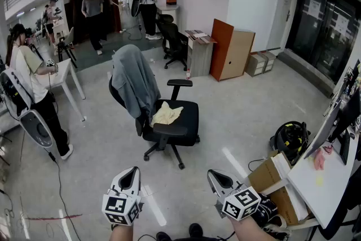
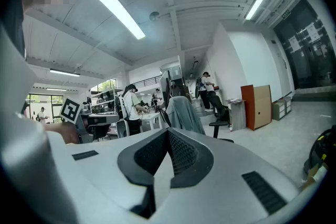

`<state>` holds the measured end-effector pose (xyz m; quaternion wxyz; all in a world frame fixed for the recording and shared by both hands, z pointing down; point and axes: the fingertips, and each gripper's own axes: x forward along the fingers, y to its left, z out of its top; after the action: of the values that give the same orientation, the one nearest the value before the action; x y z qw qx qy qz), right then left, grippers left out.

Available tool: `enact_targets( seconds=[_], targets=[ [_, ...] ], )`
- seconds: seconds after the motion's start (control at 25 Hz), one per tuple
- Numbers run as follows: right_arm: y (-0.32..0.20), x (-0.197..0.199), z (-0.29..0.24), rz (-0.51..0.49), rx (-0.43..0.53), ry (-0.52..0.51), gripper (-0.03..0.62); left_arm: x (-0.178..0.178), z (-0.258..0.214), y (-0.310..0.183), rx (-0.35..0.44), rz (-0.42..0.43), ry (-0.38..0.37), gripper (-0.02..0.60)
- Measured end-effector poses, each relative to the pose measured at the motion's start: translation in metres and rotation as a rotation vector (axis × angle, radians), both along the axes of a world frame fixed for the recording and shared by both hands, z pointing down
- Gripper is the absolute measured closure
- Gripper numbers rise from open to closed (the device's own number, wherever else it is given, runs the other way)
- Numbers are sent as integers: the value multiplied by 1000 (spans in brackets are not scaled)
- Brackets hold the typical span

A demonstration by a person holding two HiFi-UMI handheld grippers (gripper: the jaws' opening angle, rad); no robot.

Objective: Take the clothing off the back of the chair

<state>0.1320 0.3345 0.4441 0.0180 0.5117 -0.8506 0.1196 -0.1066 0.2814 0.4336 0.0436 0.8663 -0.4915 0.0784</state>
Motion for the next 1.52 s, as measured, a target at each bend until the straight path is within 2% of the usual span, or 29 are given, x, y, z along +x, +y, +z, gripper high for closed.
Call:
enact_targets(
  seconds=[0.56, 0.92, 1.16, 1.32, 1.52],
  targets=[
    [-5, -15, 1, 9, -4, -14, 586, -14, 10, -6, -20, 11, 3, 581],
    [-8, -74, 5, -16, 1, -6, 586, -65, 16, 2, -11, -5, 9, 581],
    [1, -112, 20, -29, -28, 20, 586, -97, 34, 7, -46, -13, 21, 581],
    [-4, -111, 33, -18, -60, 19, 586, -104, 53, -3, -83, -18, 30, 580],
    [-43, -96, 46, -5, -95, -3, 586, -90, 63, -44, -114, -12, 19, 581]
  ],
)
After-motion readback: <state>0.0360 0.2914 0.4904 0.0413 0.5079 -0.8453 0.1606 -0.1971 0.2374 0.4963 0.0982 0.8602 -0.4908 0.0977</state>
